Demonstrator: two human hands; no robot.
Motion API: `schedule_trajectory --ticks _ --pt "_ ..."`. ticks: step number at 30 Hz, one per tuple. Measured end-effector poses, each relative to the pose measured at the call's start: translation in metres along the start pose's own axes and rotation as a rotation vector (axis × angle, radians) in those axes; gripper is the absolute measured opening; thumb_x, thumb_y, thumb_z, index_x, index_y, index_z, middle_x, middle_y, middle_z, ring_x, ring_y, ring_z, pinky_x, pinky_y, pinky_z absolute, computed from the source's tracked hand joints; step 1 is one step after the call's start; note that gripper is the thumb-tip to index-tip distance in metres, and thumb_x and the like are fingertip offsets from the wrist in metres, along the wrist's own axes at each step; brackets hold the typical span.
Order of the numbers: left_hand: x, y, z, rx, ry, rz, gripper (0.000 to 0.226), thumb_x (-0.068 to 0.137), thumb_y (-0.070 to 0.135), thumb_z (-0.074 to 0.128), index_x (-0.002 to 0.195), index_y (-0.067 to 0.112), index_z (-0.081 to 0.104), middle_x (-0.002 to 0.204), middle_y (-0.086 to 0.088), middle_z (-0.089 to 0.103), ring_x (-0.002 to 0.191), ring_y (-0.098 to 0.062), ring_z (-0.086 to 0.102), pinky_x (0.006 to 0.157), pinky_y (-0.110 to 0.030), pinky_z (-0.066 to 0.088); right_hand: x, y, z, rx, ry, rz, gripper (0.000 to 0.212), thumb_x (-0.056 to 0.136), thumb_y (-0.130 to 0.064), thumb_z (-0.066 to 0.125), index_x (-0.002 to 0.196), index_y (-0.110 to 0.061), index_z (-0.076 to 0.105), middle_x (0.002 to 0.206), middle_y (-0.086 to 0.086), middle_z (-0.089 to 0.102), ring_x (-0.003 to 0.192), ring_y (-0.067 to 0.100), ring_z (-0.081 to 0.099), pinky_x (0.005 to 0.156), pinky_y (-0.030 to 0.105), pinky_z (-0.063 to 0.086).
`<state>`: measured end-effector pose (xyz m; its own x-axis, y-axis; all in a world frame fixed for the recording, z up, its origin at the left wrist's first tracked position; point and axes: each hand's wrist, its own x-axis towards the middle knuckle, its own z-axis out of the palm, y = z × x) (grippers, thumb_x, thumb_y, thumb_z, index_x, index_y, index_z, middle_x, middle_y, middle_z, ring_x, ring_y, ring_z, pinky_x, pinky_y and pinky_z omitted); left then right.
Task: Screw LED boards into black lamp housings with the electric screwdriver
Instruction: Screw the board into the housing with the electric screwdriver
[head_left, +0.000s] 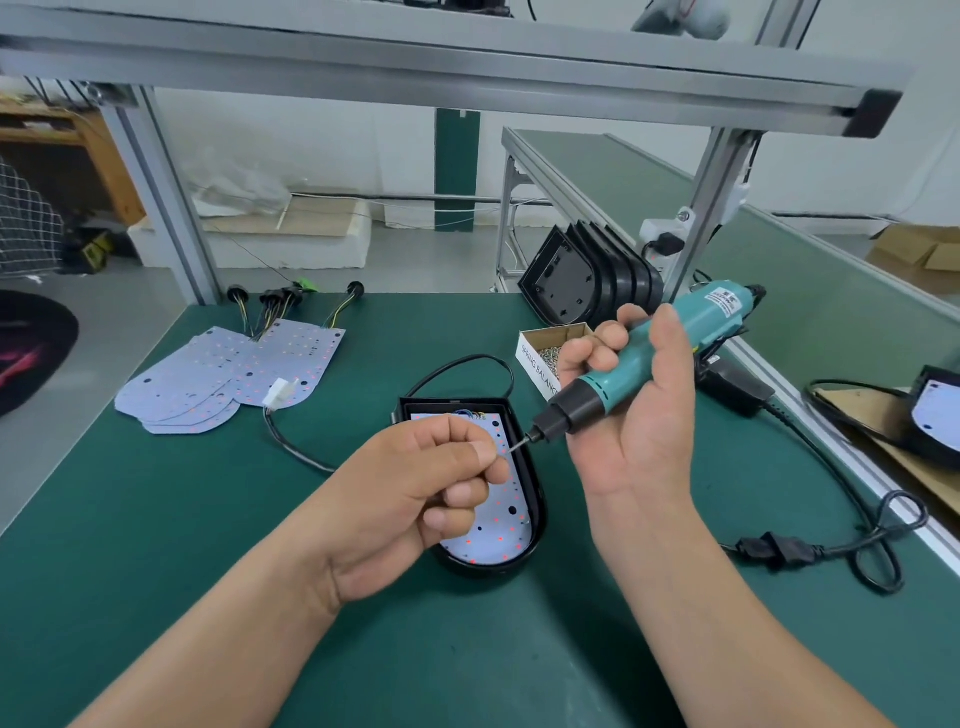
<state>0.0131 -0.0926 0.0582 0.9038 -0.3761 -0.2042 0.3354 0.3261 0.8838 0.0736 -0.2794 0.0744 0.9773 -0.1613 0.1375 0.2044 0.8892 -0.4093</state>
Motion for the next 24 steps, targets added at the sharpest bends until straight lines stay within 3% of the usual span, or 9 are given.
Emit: schedule_trajectory --ticks 6,14,24 --pt "0.0018 -0.0037 0.0002 0.027 0.002 0.053 0.007 0.091 0.005 0.078 0.096 0.007 0.074 0.09 -0.014 0.068 0.055 -0.009 0.043 0.044 -0.016 0.032 -0.0003 0.0011 0.0004 -0.008 -0.004 -0.003 0.017 0.105 -0.028 0.062 0.102 -0.012 0.058 0.077 0.002 0.053 0.06 0.012 0.047 0.073 0.029 0.054" --pt "0.0007 -0.0056 0.0 0.06 0.015 0.087 0.009 0.088 0.016 0.073 0.09 0.016 0.082 0.093 -0.017 0.072 0.054 -0.008 0.041 0.043 -0.015 0.033 -0.0012 0.0015 -0.0001 -0.025 -0.026 -0.026 0.018 0.105 -0.03 0.063 0.103 -0.012 0.058 0.078 0.001 0.053 0.061 0.011 0.047 0.075 0.03 0.054" --pt "0.0014 -0.0074 0.0009 0.111 0.033 0.103 0.021 0.099 0.01 0.065 0.093 0.019 0.084 0.086 -0.01 0.069 0.055 -0.009 0.039 0.046 -0.016 0.031 -0.0025 0.0009 0.0005 -0.057 -0.045 -0.056 0.018 0.104 -0.03 0.065 0.103 -0.013 0.059 0.078 0.0 0.053 0.061 0.012 0.047 0.075 0.032 0.055"
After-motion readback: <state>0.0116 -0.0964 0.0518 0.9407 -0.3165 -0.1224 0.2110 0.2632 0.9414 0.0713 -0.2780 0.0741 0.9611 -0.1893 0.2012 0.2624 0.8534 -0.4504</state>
